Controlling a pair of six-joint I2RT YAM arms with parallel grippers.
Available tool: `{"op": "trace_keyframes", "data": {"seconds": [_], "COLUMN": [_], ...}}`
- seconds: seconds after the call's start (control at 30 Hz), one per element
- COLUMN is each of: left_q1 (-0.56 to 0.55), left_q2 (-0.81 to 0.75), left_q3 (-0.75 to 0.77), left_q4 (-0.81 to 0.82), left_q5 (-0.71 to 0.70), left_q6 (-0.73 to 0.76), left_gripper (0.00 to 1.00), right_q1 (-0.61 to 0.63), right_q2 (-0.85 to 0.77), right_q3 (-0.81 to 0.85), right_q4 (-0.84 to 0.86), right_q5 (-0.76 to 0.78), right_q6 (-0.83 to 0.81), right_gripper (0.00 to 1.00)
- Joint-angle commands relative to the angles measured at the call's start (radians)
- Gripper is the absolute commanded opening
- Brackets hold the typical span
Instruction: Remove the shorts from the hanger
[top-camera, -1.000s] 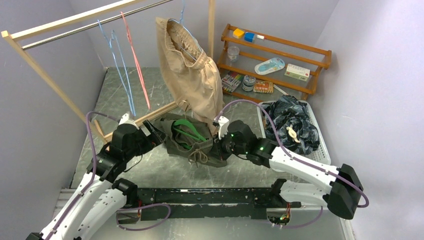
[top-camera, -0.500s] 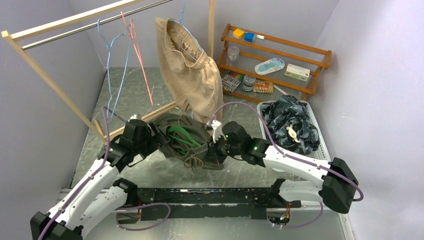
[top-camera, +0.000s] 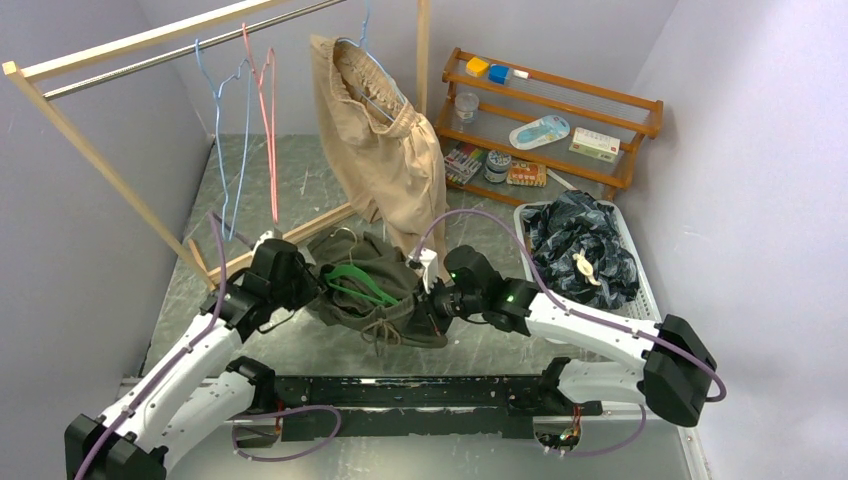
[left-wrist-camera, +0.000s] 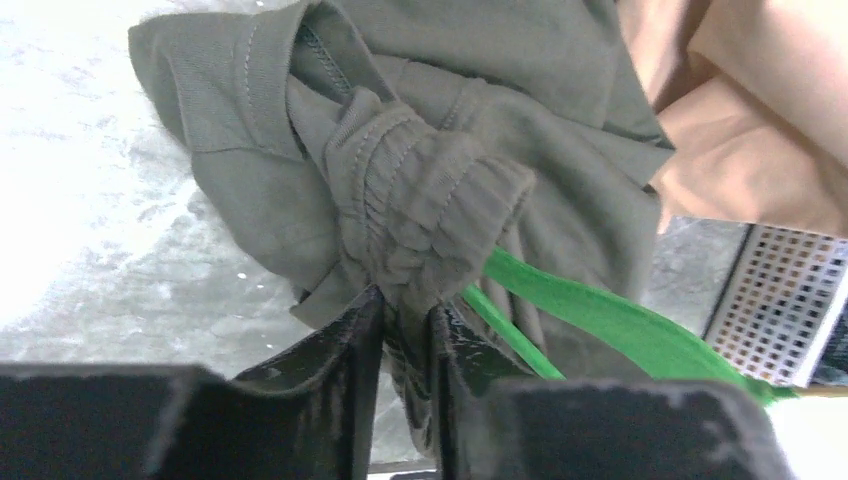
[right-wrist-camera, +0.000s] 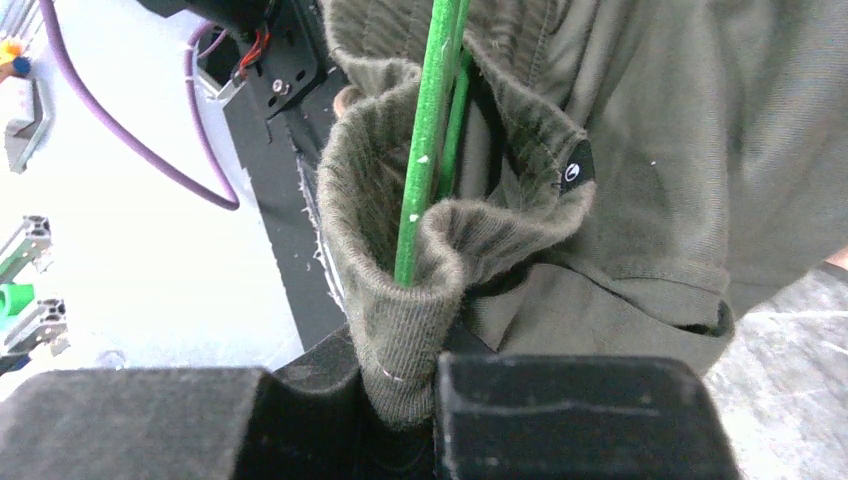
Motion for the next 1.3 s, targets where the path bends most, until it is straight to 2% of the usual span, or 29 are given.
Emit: {"op": "trace_keyframes", "data": {"seconds": [0.0,0.07,0.2,0.33,0.47,0.53,0.7,0.77,0.83,0.97,1.07,1.27], "left_q1": [0.007,0.007,0.007,0.007,0.008,0.007,0.008,0.007,0.007,0.007,0.007,0.007], "left_q2": [0.009,0.024,0.049,0.034,-0.002,-0.021,-0.059,-0.072,-0.082,-0.093,-0.094,-0.093], "left_q3": [-0.066,-0.090,-0.124,-0.143,-0.145,-0.141,-0.147,-0.151,-0.153,-0.157,-0.154,-0.136], "left_q4": [0.041,0.053,0.096,0.108,0.078,0.064,0.038,0.030,0.026,0.025,0.020,0.001], "left_q5": [-0.045,-0.037,0.027,0.030,0.000,-0.011,-0.020,-0.019,-0.015,-0.007,-0.008,-0.015], "left_q6": [0.005,-0.003,-0.013,-0.015,-0.007,-0.004,-0.006,-0.012,-0.020,-0.030,-0.029,-0.032], "left_gripper": [0.19,0.08,0.07,0.07,0.07,0.07,0.07,0.07,0.07,0.07,0.07,0.07], "right_q1": [0.012,0.013,0.013,0.013,0.013,0.013,0.017,0.032,0.067,0.081,0.088,0.124], "right_q2": [0.046,0.090,0.175,0.169,0.146,0.136,0.133,0.161,0.210,0.316,0.386,0.419], "right_q3": [-0.004,0.011,0.051,0.057,0.099,0.112,0.110,0.123,0.155,0.212,0.255,0.214], "right_q4": [-0.006,-0.046,-0.136,-0.128,-0.120,-0.095,0.094,0.130,0.143,0.201,0.227,0.316], "right_q5": [-0.153,-0.152,-0.154,-0.104,-0.008,0.080,0.191,0.287,0.372,0.368,0.302,0.356], "right_q6": [0.002,0.004,-0.009,0.002,0.012,0.040,0.133,0.157,0.125,0.067,0.068,0.088], "right_gripper": [0.01,0.13,0.39,0.59,0.72,0.74,0.74,0.74,0.74,0.73,0.64,0.28]}}
